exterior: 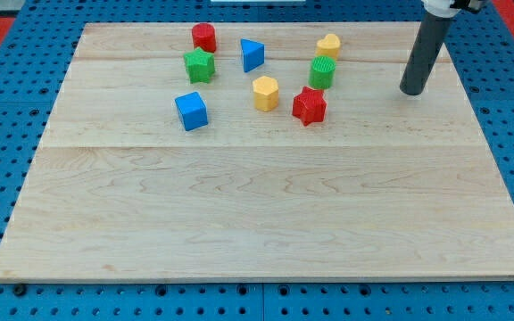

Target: Push the yellow heart to the top left of the green circle

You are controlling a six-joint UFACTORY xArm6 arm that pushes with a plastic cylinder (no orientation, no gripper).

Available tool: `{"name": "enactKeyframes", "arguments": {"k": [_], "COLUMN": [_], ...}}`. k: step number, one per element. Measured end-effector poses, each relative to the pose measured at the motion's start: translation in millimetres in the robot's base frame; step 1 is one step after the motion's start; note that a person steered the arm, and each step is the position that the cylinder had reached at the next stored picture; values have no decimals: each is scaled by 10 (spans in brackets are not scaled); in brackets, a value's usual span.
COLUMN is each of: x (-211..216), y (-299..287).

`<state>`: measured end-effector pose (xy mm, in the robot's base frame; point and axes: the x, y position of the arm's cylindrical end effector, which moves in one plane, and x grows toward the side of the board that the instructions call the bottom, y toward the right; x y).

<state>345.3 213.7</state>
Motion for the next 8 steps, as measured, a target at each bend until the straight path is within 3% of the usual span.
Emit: {"name": "enactKeyframes", "arguments": {"k": [2,3,4,7,8], "x": [-61,-263,-801,-1094,-1124], "y": [2,2,0,-829,-806]}}
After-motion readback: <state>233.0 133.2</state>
